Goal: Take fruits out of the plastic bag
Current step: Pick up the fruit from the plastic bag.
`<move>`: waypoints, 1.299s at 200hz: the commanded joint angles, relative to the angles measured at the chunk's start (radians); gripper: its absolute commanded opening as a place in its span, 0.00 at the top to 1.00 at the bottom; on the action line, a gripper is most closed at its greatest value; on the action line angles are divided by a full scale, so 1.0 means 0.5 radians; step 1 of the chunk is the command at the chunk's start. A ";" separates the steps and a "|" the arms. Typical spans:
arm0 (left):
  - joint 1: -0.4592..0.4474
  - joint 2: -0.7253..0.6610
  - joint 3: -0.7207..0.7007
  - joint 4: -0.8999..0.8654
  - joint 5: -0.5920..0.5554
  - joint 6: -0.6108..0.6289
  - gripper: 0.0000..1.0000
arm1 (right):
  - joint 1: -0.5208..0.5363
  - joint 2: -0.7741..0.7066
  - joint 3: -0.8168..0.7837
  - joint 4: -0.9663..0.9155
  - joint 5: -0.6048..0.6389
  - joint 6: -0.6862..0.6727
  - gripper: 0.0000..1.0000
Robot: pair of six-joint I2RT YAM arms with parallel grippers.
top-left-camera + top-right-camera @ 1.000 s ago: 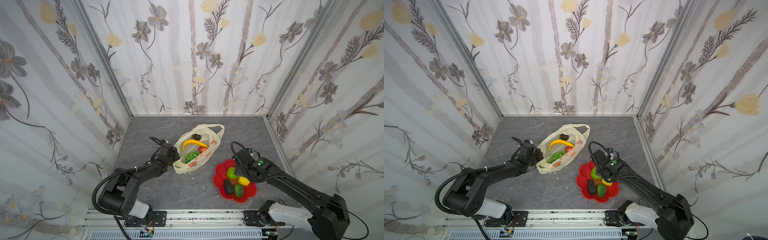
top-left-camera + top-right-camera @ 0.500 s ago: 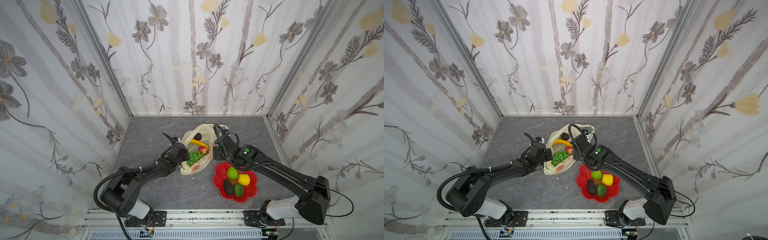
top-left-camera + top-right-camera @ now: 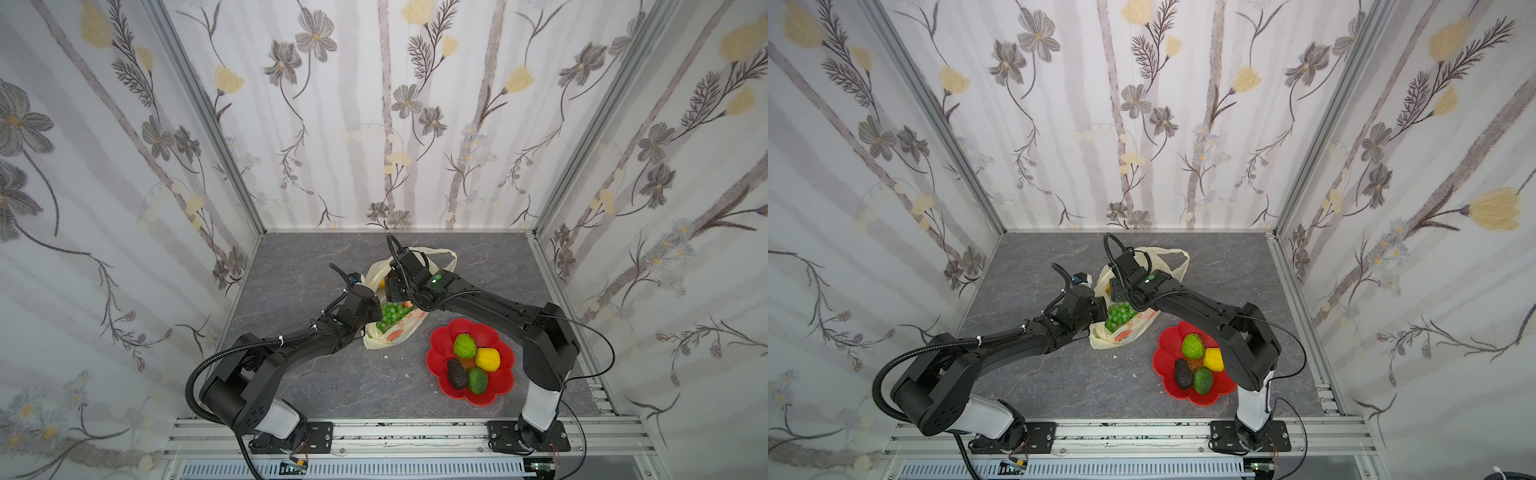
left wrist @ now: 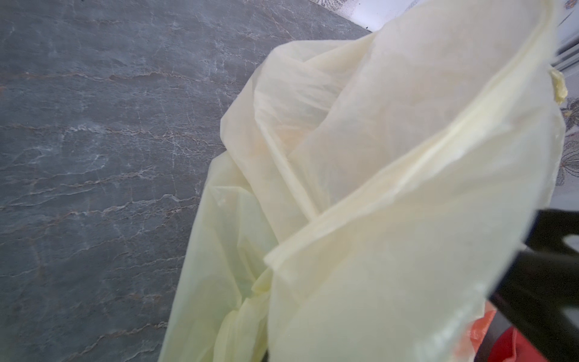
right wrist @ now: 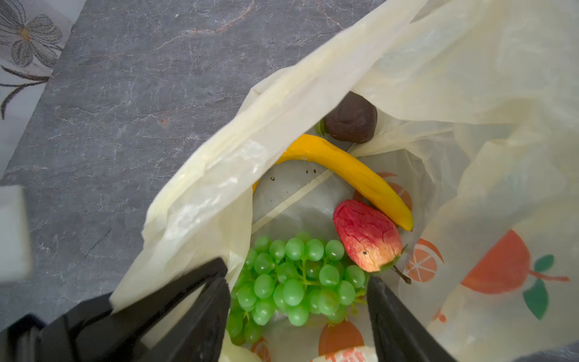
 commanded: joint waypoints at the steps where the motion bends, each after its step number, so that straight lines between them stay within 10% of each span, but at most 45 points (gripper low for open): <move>1: 0.009 0.000 0.026 0.003 -0.021 0.009 1.00 | -0.061 0.143 0.123 0.096 -0.006 -0.051 0.30; 260: 0.012 -0.547 -0.181 -0.144 0.058 -0.176 1.00 | -0.180 1.207 1.288 -0.221 0.109 -0.147 0.23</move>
